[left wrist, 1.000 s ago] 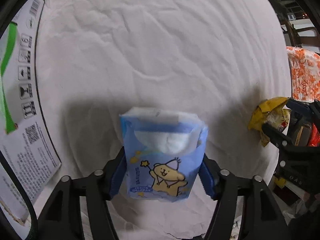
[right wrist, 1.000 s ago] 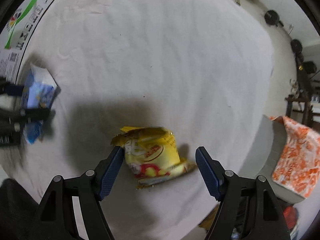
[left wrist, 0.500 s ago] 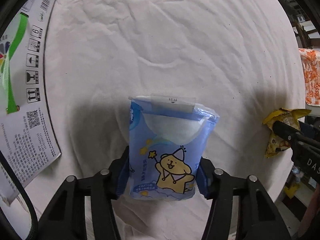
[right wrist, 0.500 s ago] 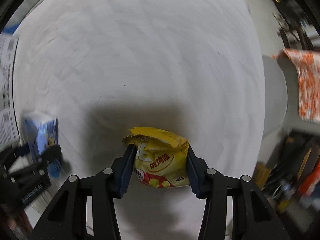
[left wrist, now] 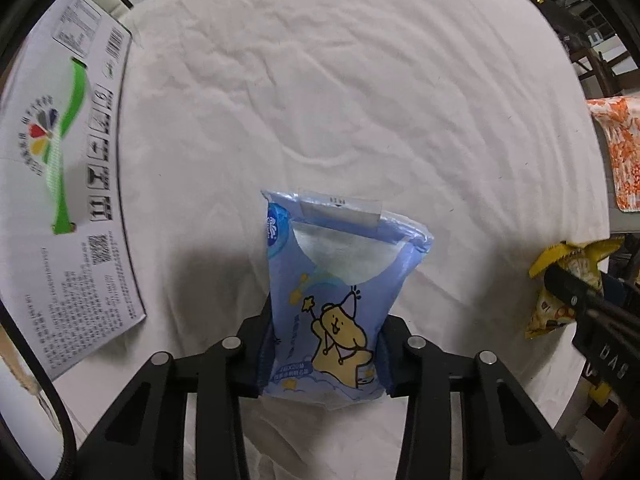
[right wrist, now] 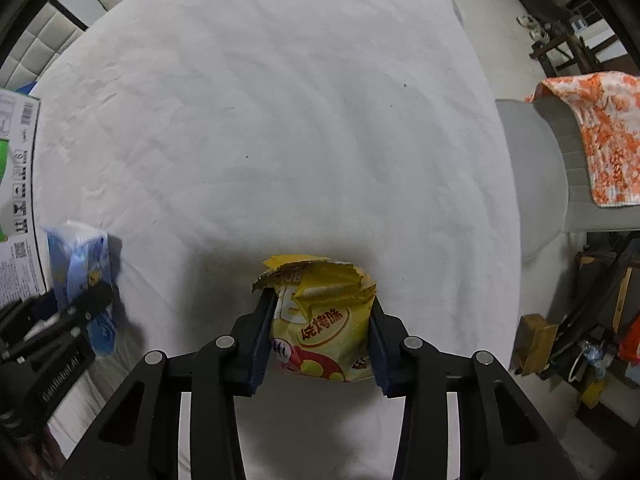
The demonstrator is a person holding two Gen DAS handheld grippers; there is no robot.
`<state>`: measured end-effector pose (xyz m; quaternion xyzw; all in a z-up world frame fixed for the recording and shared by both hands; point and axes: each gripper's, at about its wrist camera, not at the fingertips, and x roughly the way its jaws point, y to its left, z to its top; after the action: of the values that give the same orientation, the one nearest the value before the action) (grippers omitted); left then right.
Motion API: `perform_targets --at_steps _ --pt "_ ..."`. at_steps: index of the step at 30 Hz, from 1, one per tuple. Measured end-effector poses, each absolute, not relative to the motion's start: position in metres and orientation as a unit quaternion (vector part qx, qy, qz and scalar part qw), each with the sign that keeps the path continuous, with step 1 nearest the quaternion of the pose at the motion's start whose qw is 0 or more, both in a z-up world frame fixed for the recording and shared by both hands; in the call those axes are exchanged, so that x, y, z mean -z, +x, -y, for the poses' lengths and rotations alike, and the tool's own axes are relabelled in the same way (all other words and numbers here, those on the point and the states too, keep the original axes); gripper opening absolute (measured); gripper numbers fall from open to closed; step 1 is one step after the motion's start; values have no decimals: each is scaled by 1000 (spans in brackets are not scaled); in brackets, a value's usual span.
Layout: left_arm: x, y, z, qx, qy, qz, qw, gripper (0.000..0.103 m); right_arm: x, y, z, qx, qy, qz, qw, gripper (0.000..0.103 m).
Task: Organize snacks
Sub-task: 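Carry the panda bag with the right tool while the left tool carries the blue pack over the box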
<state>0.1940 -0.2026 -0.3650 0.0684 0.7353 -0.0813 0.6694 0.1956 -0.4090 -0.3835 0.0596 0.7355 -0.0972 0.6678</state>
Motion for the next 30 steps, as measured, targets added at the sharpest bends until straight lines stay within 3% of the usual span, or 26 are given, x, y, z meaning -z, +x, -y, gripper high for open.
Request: perform_targets --at_steps 17,30 --pt "229 168 185 115 19 -652 749 37 269 163 362 70 91 -671 733 43" --pt "170 182 101 113 -41 -599 792 37 195 163 303 22 84 -635 768 43"
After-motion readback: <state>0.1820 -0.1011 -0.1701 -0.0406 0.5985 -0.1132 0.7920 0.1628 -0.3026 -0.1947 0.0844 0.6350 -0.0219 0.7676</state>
